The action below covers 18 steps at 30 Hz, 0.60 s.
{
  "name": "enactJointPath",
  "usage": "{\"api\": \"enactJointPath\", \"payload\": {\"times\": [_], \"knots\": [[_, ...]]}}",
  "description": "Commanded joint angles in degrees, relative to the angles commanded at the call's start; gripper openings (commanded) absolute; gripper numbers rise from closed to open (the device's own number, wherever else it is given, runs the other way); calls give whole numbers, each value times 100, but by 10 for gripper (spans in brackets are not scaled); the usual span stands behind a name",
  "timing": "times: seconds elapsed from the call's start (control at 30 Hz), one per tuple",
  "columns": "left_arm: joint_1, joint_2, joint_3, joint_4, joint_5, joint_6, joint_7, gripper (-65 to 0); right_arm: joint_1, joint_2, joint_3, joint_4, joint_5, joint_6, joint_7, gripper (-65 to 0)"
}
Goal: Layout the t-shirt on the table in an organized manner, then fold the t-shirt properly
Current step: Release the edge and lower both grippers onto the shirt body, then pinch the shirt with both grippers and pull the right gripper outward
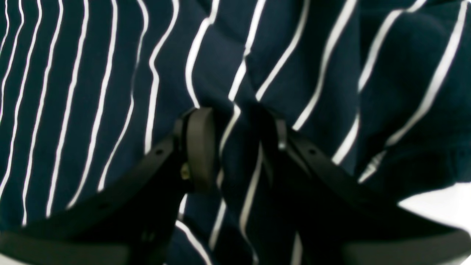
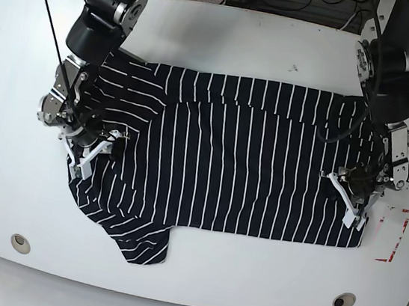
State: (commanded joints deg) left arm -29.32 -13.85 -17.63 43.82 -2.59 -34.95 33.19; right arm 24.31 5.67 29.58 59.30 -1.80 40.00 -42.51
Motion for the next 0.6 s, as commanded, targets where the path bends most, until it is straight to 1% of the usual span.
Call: {"api": "enactJointPath", "payload": {"times": [0.03, 0.07, 0.1, 0.17, 0.2, 0.3, 0.37, 0.43, 0.6], "knots": [[-26, 0, 0, 0, 0, -9, 0, -489, 26, 0, 0, 0, 0, 0, -9, -392], [-88, 0, 0, 0, -18, -35, 0, -464, 105, -18, 0, 26, 0, 0, -18, -350], [-132, 0, 0, 0, -35, -44, 9, -450, 149, -26, 0, 97, 0, 0, -44, -323], [-202, 0, 0, 9, -35, -44, 44, -436, 167, -35, 0, 281, 0, 0, -105, -273], [-255, 0, 0, 9, -44, -53, 97, -428, 176, -35, 0, 466, 9, 0, -211, -239], [-352, 0, -26, 167, -53, -53, 255, -421, 141, -123, 0, 1055, 44, 0, -624, -181], [-343, 9, -26, 396, -70, -53, 396, -421, 105, -202, 0, 1530, 9, 0, -932, -162], [-343, 9, -26, 668, -193, -53, 545, -421, -35, -255, 0, 1987, 9, 0, -1240, -160], [-97, 0, -35, 1442, -756, -53, 1152, -421, -598, -369, 0, 3464, 18, 0, -2057, -160]]}}
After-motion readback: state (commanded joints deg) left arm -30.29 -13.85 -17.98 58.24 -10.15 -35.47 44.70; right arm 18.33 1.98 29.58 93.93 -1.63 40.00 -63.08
